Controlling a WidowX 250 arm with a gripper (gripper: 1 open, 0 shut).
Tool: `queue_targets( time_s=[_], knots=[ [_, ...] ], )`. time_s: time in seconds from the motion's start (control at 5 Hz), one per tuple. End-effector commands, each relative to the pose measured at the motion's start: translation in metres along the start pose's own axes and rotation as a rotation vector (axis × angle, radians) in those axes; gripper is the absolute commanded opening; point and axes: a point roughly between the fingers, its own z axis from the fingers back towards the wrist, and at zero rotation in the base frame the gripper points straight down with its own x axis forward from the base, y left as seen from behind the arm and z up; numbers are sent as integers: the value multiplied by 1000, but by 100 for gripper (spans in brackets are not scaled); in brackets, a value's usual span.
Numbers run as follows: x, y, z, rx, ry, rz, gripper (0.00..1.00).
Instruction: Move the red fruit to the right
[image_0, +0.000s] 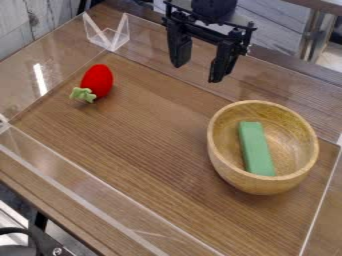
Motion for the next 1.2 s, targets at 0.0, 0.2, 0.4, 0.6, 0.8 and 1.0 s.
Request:
queue_targets(
  time_s=[0.0, 0.2, 0.4, 0.6, 0.8, 1.0],
  knots=[
    [-11, 7, -11, 2, 29, -35, 100],
    [-28, 37, -15, 14, 14, 12, 100],
    [-42, 75, -15, 24, -26, 39, 100],
    [-47, 109, -7, 33, -64, 107, 100],
    [-42, 133, -4, 31, -103, 183, 100],
    [-31, 142, -24, 31, -108, 213, 100]
  ],
)
